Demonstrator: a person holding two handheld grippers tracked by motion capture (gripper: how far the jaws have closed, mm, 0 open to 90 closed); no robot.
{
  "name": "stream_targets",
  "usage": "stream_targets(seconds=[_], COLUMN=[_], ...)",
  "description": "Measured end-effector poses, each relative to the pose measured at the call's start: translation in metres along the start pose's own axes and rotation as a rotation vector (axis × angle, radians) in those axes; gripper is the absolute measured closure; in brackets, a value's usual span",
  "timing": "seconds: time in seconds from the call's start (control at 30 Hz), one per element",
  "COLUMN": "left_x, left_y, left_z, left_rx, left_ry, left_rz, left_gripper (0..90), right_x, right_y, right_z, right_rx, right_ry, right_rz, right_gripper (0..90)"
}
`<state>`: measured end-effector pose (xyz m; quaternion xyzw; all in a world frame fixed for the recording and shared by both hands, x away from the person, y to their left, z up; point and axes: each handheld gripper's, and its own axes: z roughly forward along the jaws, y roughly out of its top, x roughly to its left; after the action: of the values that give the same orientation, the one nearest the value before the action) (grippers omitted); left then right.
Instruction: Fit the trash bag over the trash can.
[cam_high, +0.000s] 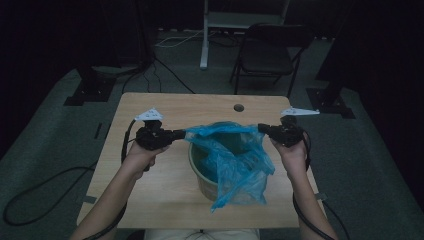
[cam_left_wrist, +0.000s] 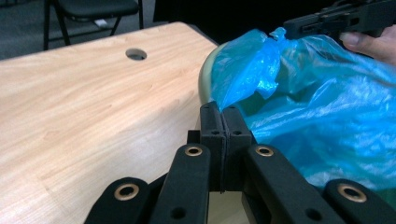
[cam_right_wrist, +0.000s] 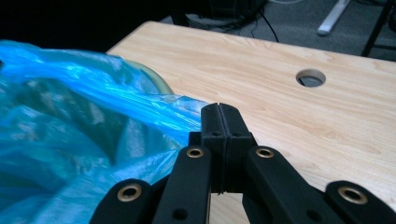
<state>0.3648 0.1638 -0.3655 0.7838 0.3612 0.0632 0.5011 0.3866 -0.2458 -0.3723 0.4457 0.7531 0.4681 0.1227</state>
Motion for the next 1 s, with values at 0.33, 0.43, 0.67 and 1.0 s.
stream_targets(seconds=[0.33,0.43,0.67,1.0], left_x=[0.025,0.028,0.031,0.038], left_y=[-0.012,-0.017,-0.024,-0.034], left_z=[0.025,0.03,0.038,0.041], left_rx=[0.036,0.046,0.058,0.089], left_ry=[0.026,0.022,0.011,0.019], left_rz=[-0.08,-0.092,-0.11,-0.134], left_gripper=[90.0,90.0,90.0,90.0], right_x=[-0.007,-0.008,-0.01,-0.012], right_y=[-0.001,-0.003,-0.01,-0.022], right_z=[0.033,0.039,0.046,0.058], right_rx=[0.045,0.047,0.039,0.062], right_ry=[-0.032,-0.031,-0.019,-0.079], right_rz=[0.011,0.017,0.042,0.038], right_gripper=[90.0,90.0,90.0,90.0])
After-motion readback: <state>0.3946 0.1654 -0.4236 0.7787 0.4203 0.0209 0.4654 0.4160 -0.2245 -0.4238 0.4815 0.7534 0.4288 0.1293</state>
